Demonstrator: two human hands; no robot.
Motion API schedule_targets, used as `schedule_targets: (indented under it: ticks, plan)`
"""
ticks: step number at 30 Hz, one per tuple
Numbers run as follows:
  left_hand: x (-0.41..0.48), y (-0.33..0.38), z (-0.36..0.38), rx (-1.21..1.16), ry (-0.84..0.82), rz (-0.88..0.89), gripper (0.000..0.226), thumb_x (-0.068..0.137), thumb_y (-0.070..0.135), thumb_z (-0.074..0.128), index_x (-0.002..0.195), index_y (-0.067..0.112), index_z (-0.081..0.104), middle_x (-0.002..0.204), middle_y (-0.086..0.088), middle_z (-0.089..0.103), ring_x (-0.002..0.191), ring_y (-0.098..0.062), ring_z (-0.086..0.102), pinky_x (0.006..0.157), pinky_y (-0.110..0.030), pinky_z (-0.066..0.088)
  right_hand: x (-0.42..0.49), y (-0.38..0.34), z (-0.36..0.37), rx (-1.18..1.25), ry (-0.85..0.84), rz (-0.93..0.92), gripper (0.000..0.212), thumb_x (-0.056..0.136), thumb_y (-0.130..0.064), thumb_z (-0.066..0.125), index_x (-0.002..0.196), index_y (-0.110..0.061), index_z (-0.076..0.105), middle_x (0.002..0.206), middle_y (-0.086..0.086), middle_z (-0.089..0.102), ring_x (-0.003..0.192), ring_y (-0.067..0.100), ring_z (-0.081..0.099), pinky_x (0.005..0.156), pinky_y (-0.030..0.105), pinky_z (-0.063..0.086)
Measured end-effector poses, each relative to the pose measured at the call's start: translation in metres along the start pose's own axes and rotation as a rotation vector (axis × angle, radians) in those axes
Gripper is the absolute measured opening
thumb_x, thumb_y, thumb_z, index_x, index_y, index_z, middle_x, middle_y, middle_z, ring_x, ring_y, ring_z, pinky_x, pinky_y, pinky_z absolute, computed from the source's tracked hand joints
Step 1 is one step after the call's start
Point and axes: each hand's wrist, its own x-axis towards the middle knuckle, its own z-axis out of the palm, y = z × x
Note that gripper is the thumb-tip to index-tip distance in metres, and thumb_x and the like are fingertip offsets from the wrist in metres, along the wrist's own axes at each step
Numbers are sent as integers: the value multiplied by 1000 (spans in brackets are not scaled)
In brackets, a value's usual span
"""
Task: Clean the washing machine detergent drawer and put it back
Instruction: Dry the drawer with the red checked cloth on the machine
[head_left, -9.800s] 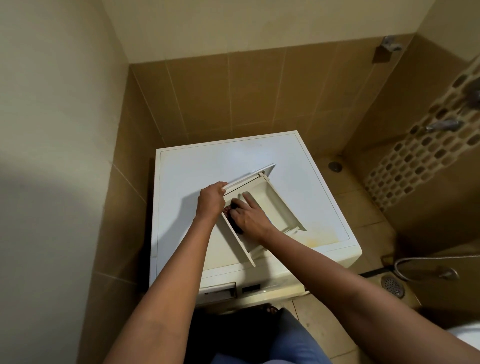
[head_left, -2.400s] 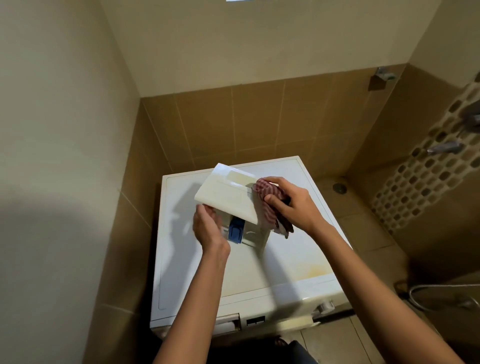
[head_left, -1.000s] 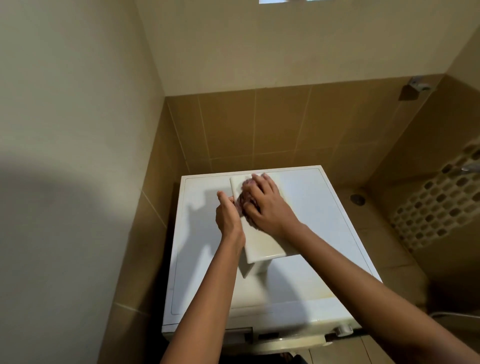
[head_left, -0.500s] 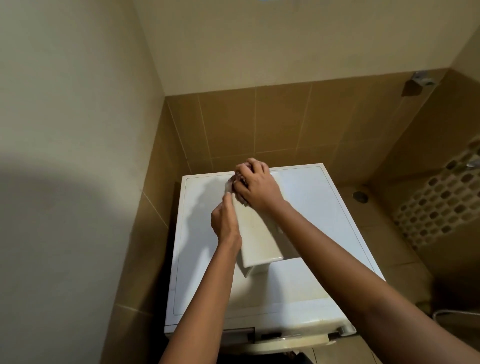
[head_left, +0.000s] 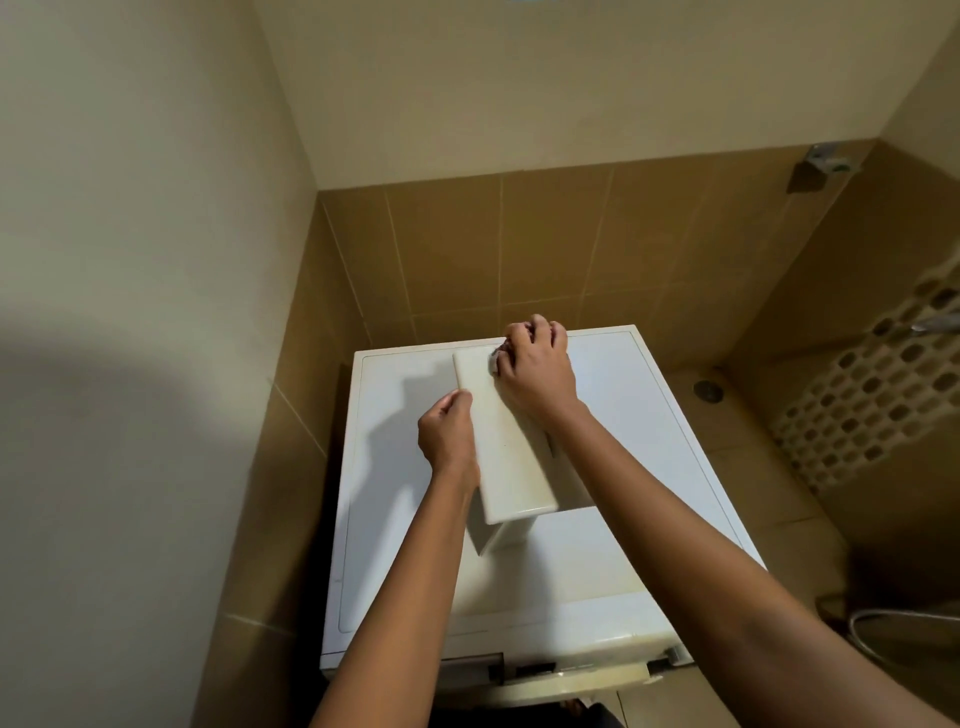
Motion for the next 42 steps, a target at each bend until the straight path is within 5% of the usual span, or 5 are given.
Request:
schedule_targets:
  ticks: [11,17,28,34,42]
  plan:
    - [1,2,-5,-56,-40,-51,19,93,21,58,75,19,65,86,-7,71,84,-28,68,81,-41,59,-1,8,-20,95,-97,-180,28,89,-21,56,115,-17,61,127,4,52,113,32,37,90,36,41]
    - [5,1,2,-6,-12,17,17,93,19,58,78,21,64,82,1,67,80,-20,65,68,-27,55,-13,29,-28,329,-42,186,27,88,-26,61,114,-20,56,110,6,44,109,32,41,89,30,35]
    - [8,-9,2,284,-105,276,27,98,23,53,74,14,59,67,-3,54,62,-12,48,54,-19,38,-48,49,-41,413,-22,265,22,89,-29,60,107,-22,50,103,7,47,88,15,47,68,18,38]
    - [13,-10,-5,291,-62,274,26,98,21,51,77,10,61,70,-7,55,64,-15,48,58,-23,40,-18,56,-50,583,-72,474,27,84,-32,66,99,-12,57,97,9,64,92,24,61,79,36,54]
    - [18,-11,-15,271,22,255,22,98,23,52,85,10,64,79,-6,62,76,-20,58,67,-24,47,-123,48,-47,738,-151,484,30,90,-40,56,87,-10,55,64,-6,66,56,1,61,48,13,44]
